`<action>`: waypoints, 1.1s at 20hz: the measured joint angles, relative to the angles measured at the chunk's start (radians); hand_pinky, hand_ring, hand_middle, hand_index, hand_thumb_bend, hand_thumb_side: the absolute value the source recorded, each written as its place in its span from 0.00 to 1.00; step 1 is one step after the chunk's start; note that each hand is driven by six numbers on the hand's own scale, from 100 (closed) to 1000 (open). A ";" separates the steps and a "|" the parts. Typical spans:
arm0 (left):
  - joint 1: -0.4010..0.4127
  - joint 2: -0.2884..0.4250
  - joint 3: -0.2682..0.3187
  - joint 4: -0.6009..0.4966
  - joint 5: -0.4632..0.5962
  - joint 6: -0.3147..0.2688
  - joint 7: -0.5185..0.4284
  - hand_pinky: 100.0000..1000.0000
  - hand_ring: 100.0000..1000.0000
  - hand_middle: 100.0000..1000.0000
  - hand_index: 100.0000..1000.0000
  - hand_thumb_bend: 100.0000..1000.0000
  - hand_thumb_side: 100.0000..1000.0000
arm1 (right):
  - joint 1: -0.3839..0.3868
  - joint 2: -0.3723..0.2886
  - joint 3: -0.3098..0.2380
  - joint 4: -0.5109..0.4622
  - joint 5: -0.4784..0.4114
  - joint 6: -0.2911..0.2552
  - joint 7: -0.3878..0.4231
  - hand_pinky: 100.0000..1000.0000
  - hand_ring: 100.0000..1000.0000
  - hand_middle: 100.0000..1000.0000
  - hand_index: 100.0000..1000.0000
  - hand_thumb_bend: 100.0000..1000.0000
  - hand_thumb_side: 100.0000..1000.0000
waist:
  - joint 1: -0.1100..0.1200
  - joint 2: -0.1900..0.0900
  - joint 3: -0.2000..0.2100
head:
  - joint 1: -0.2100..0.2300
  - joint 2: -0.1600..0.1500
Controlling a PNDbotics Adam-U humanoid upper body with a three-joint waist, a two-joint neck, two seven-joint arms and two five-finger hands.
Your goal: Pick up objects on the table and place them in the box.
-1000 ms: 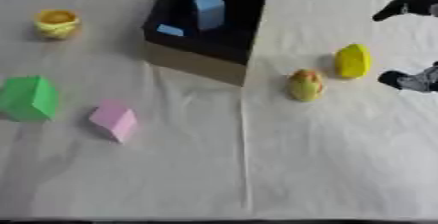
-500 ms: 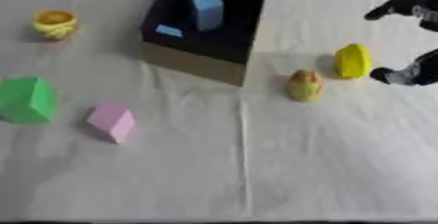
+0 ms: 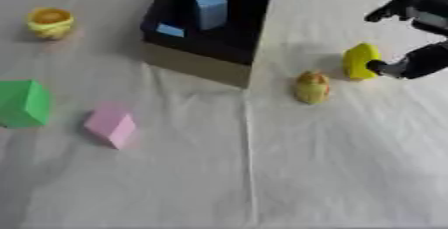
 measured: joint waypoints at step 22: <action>-0.008 -0.010 -0.006 0.000 -0.004 0.001 -0.002 0.70 0.75 0.69 0.81 0.32 0.50 | -0.039 0.068 0.025 0.163 0.055 -0.038 0.018 0.84 0.89 0.80 0.88 0.24 0.16 | 0.000 0.022 0.007 | -0.005 -0.012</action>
